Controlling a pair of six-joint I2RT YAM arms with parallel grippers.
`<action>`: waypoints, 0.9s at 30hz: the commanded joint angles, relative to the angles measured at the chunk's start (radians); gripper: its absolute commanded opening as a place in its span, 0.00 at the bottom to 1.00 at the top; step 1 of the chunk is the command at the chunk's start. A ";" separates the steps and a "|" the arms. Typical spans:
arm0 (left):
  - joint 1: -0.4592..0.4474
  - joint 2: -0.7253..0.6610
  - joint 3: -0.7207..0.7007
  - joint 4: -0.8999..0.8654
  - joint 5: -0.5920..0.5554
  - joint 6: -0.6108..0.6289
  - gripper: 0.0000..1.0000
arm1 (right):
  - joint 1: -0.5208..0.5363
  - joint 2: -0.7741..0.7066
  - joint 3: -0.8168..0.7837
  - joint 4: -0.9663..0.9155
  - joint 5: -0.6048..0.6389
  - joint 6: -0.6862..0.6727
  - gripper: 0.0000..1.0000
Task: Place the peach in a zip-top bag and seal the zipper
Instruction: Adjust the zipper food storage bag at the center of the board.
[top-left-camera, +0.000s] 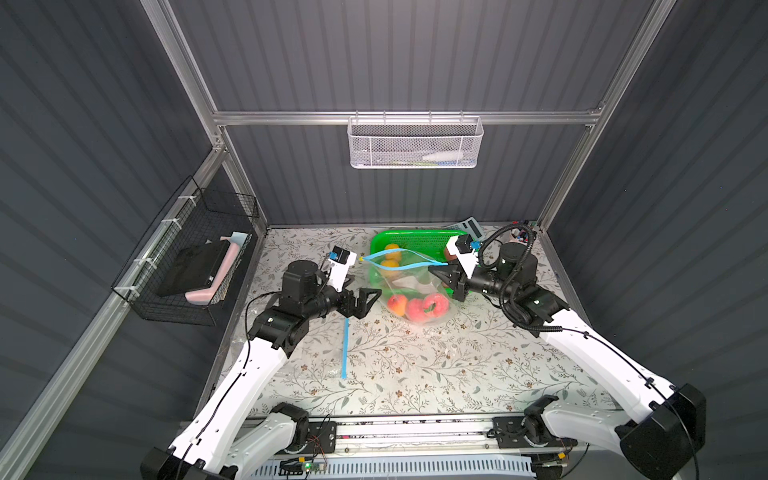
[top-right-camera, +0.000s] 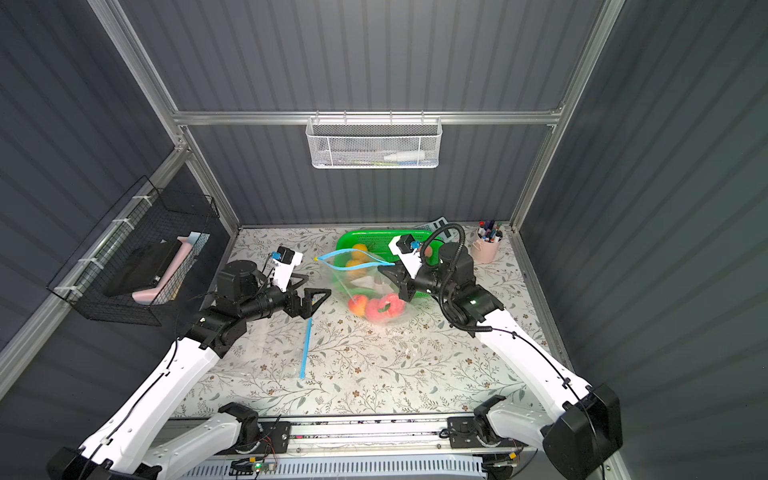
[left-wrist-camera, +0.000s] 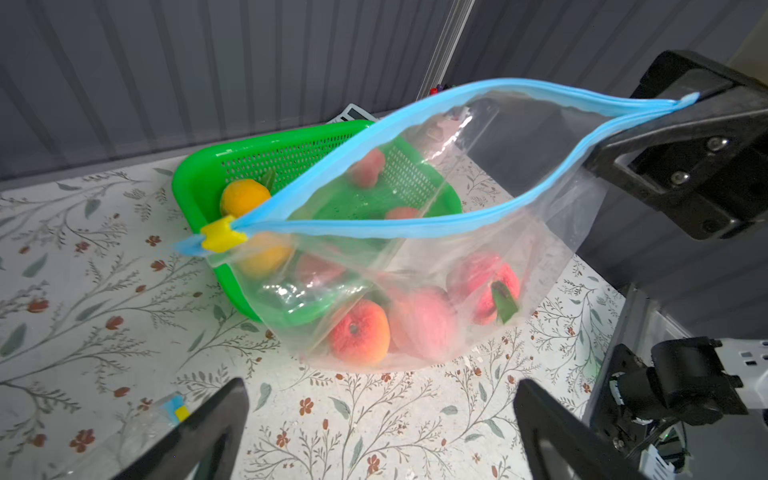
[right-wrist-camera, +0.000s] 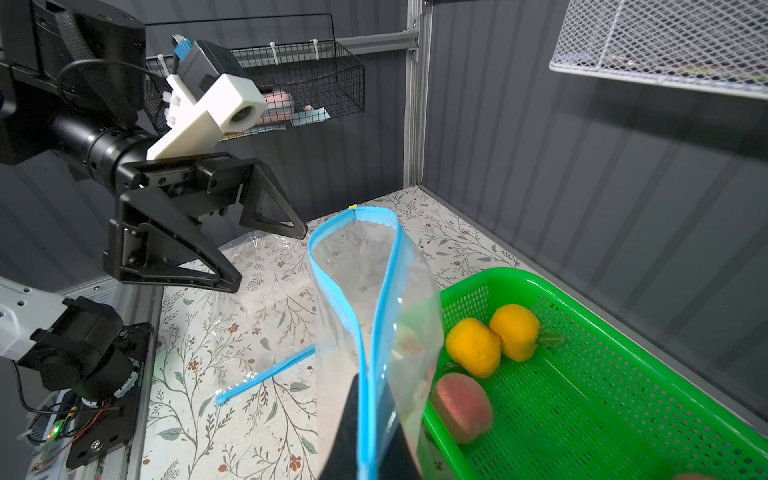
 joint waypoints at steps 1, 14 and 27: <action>0.017 -0.009 -0.059 0.124 0.053 -0.065 1.00 | -0.023 -0.027 -0.029 0.049 -0.072 -0.051 0.00; 0.045 0.169 -0.091 0.382 0.162 -0.046 0.97 | -0.074 -0.065 -0.047 0.085 -0.185 -0.060 0.00; 0.054 0.225 -0.113 0.536 0.283 0.084 0.87 | -0.112 -0.079 -0.080 0.141 -0.269 -0.020 0.00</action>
